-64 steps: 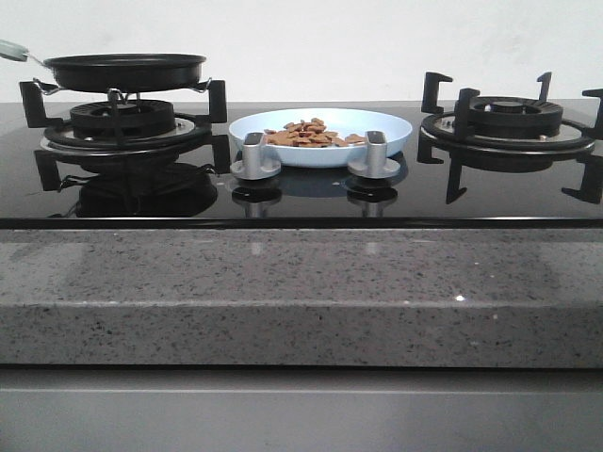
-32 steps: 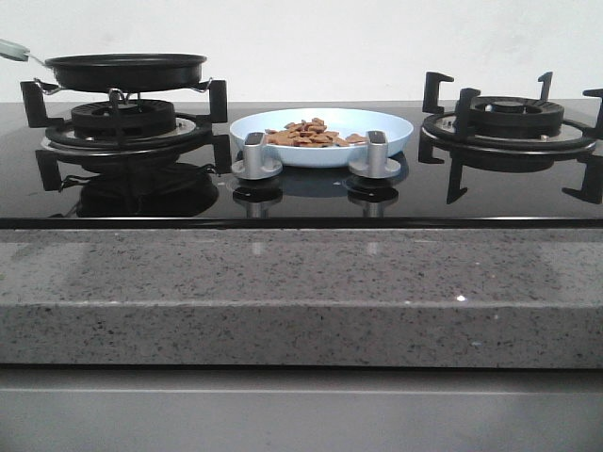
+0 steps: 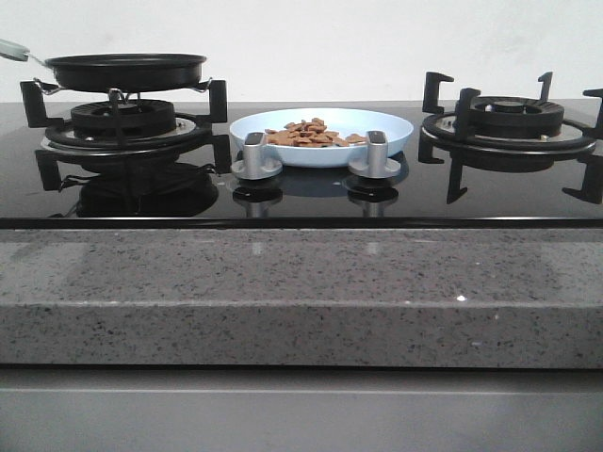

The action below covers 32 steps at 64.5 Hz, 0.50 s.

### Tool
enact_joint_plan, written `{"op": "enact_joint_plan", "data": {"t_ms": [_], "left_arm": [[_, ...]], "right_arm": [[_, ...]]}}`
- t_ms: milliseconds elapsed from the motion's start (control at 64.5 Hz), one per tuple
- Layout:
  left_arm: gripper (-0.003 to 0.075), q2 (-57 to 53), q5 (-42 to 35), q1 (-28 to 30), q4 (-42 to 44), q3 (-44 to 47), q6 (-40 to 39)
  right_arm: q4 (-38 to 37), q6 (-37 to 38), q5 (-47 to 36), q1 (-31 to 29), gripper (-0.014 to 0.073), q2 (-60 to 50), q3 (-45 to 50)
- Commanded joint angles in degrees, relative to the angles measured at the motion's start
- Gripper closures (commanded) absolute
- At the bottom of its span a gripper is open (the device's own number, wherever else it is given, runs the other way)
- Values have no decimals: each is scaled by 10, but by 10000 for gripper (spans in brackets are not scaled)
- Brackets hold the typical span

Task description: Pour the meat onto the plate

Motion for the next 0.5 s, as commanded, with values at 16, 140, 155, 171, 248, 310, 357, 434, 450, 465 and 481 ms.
{"op": "enact_joint_plan", "data": {"t_ms": [16,140,155,171,248,310,357,434,450,465,481], "left_arm": [[741,-9,-43,-4,-3,3,-4],[741,-9,-43,-4,-3,3,-4],[741,-9,-43,-4,-3,3,-4],[741,-9,-43,-4,-3,3,-4],[741,-9,-43,-4,-3,3,-4],[741,-9,-43,-4,-3,3,-4],[741,-9,-43,-4,-3,3,-4],[741,-9,-43,-4,-3,3,-4],[741,-9,-43,-4,-3,3,-4],[741,-9,-43,-4,-3,3,-4],[741,-9,-43,-4,-3,3,-4]], "right_arm": [[3,-5,-65,-4,663,-9,-3],[-41,41,-77,-18,663,-9,-3],[-50,51,-78,-20,663,-9,-3],[-59,61,-79,-21,663,-9,-3],[-109,114,-82,-23,663,-9,-3],[-134,142,-86,-23,663,-9,-3],[-138,152,-88,-23,663,-9,-3],[-138,151,-88,-23,663,-9,-3],[-138,151,-88,-23,663,-9,-3],[-138,151,-88,-23,663,-9,-3],[-138,151,-88,-23,663,-9,-3]]}}
